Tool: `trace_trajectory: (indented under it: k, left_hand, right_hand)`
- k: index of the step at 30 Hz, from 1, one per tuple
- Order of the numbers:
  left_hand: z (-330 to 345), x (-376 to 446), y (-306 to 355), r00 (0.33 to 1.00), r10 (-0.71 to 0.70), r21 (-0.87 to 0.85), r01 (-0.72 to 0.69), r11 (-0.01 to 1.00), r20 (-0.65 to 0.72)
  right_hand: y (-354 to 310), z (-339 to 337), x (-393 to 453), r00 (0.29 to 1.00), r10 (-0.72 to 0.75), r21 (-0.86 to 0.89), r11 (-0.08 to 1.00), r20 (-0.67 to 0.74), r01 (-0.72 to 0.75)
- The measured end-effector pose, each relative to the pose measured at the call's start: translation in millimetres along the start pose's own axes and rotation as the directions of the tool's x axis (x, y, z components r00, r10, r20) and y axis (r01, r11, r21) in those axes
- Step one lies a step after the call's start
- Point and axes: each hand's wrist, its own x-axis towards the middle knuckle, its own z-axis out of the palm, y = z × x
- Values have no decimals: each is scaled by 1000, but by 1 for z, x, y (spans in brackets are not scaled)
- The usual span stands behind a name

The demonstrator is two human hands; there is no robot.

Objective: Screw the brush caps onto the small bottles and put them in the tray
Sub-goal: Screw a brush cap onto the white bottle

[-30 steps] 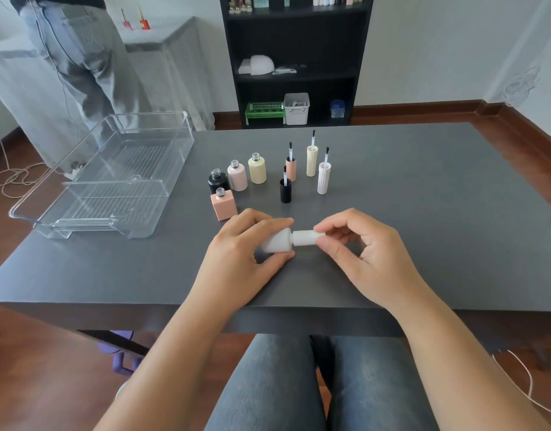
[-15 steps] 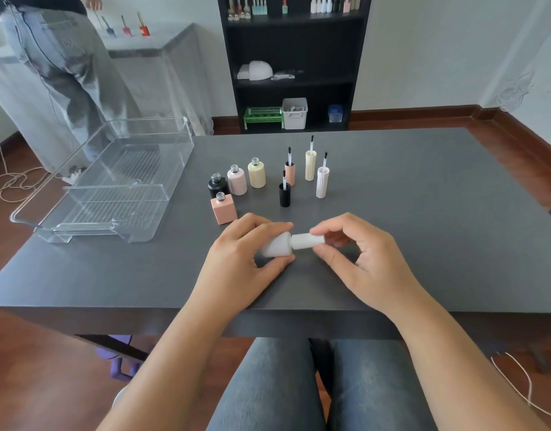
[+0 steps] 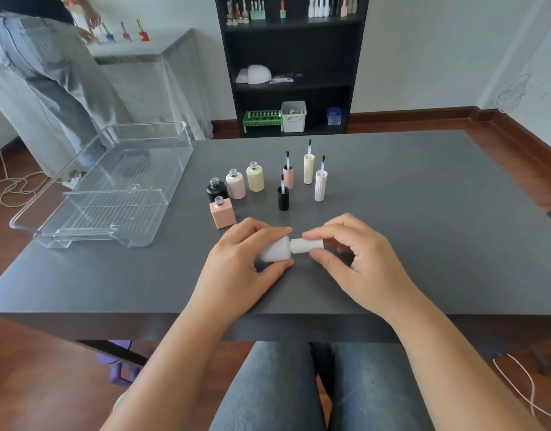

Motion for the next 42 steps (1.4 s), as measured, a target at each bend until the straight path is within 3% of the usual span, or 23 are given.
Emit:
trace_trajectory:
  k: [6, 14, 21, 26, 37, 42]
  left_hand:
    - [-1, -1, 0, 1000, 5, 3, -5, 1000, 0]
    - [0, -1, -2, 1000, 6, 8, -6, 1000, 16]
    - [0, -1, -2, 1000, 14, -1, -14, 1000, 15]
    - [0, -1, -2, 1000, 16, -6, -16, 1000, 20]
    - [0, -1, -4, 999, 18, -9, -18, 1000, 28]
    - [0, -2, -3, 999, 21, 10, -22, 1000, 30]
  right_hand:
    - [0, 1, 0, 998, 61, 23, 998, -2, -61]
    - [0, 0, -1, 999, -32, -9, 999, 27, 32]
    - [-1, 1, -1, 997, 81, 73, 994, 4, -81]
    - [-1, -1, -1, 998, -31, -14, 999, 55, 32]
    - [-1, 5, 6, 982, 160, 121, 978, 96, -171]
    - [-1, 10, 5, 990, 104, -64, 993, 92, -99]
